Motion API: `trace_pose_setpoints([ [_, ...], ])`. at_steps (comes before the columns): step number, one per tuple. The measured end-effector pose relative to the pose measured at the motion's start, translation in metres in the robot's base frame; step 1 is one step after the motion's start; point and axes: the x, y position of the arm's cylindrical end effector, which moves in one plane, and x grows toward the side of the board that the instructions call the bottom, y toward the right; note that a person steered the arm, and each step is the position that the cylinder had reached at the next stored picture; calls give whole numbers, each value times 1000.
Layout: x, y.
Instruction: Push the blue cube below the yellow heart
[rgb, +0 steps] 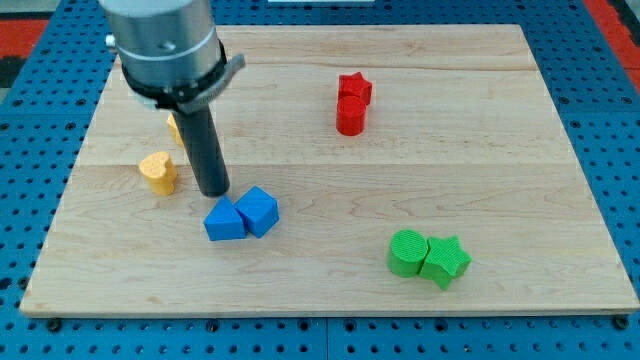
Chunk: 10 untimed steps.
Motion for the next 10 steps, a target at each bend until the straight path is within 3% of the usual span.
trace_pose_setpoints([
  [1,37,5],
  [2,36,-20],
  [3,-39,-7],
  [4,-28,66],
  [5,17,122],
  [6,31,86],
  [8,31,-51],
  [9,21,-70],
  [10,47,-117],
])
